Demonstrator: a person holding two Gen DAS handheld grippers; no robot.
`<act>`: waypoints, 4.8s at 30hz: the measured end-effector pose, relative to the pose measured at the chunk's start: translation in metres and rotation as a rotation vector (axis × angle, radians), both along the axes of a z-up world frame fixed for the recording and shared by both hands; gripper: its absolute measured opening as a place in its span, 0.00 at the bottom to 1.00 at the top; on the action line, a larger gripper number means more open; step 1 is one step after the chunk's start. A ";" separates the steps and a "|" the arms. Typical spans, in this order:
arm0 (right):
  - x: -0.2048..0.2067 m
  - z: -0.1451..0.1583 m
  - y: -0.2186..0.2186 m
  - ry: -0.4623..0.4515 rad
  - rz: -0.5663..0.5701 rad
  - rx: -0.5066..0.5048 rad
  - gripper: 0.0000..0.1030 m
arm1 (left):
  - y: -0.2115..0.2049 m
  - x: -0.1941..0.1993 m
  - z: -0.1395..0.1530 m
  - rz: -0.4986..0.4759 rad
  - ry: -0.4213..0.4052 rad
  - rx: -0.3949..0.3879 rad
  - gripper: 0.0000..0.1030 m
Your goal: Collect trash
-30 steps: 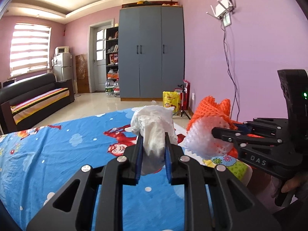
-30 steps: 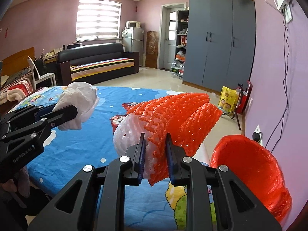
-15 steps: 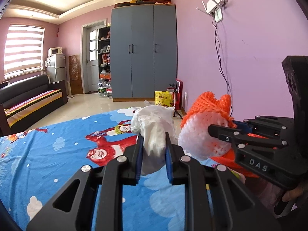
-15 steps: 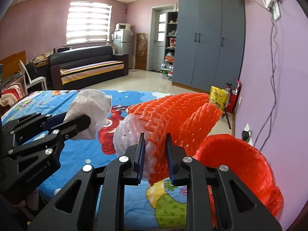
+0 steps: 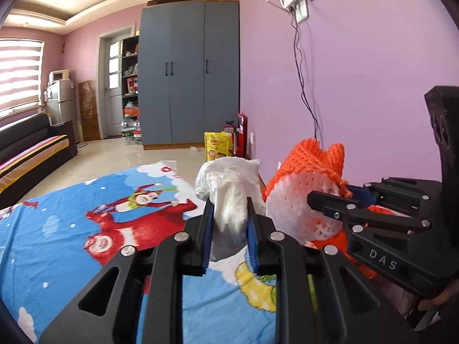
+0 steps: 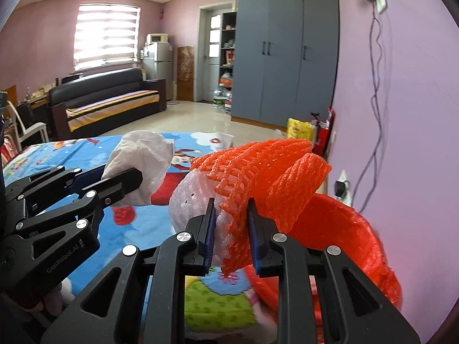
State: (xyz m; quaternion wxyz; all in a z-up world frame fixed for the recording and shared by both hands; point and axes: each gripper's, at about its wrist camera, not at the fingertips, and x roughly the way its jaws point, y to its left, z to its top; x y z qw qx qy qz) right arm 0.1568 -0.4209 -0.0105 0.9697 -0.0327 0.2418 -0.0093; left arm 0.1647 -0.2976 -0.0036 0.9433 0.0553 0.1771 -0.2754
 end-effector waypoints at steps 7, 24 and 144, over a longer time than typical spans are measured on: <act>0.000 -0.008 -0.041 0.026 -0.076 0.039 0.21 | -0.027 0.016 -0.011 -0.048 0.041 0.020 0.21; 0.017 -0.040 -0.102 0.126 -0.208 0.089 0.22 | -0.102 0.069 -0.028 -0.184 0.122 0.038 0.21; -0.209 0.010 0.018 -0.026 -0.413 -0.057 0.82 | 0.046 -0.147 0.008 -0.190 -0.070 0.068 0.95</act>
